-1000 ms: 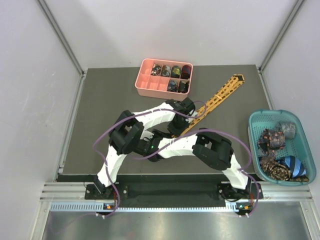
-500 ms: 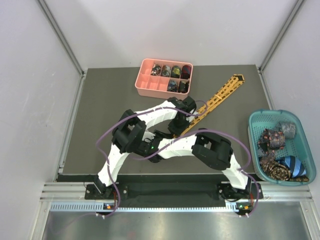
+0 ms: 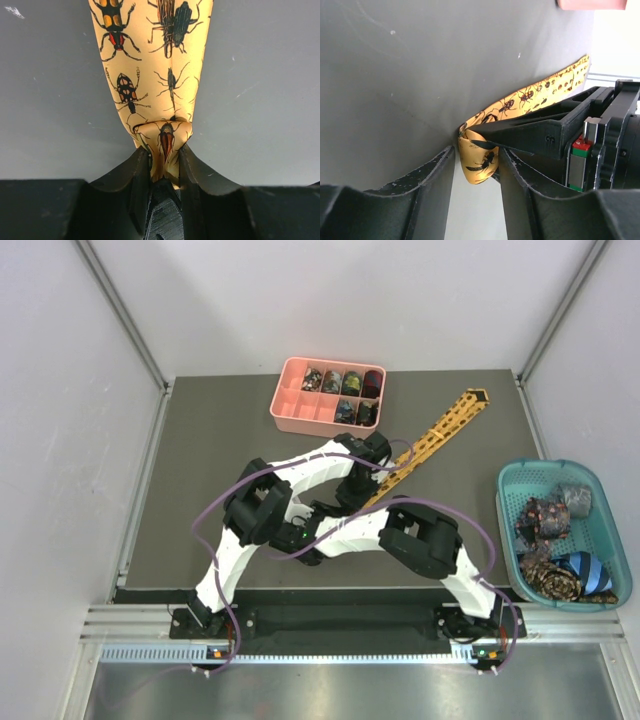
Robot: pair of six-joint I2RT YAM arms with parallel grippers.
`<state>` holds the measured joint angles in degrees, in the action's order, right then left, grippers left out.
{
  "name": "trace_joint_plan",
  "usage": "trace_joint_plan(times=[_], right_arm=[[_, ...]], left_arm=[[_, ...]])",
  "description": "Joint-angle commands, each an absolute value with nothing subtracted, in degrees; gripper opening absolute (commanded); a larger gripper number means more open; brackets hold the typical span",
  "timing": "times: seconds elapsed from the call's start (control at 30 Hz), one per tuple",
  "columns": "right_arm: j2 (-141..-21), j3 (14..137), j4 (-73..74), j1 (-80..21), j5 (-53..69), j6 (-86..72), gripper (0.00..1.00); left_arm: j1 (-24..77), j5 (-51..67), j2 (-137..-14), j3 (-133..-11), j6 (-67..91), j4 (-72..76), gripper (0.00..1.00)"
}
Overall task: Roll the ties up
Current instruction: Roll the tie
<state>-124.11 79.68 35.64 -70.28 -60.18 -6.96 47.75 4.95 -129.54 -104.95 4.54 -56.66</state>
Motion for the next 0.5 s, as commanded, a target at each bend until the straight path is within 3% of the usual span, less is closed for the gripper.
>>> trace_joint_plan(times=[0.0,0.13,0.3,0.47], right_arm=[[-128.23,78.05,41.66,-67.24,-58.62,-10.2,0.41],[-129.46,78.75,42.36,-66.36,-58.97,-10.81,0.21],[-128.85,79.89,42.54,-66.45,-58.54,-11.25,0.08],[-127.97,80.59,42.45,-66.45,-57.39,-11.42,0.04]], left_arm=[[47.64,5.1,-135.44,-101.16,4.04,-63.9,0.32],[47.64,5.1,-135.35,-101.16,4.04,-63.98,0.32],[47.64,4.66,-134.13,-101.42,4.04,-63.55,0.38],[47.46,5.36,-131.75,-103.18,4.39,-61.26,0.63]])
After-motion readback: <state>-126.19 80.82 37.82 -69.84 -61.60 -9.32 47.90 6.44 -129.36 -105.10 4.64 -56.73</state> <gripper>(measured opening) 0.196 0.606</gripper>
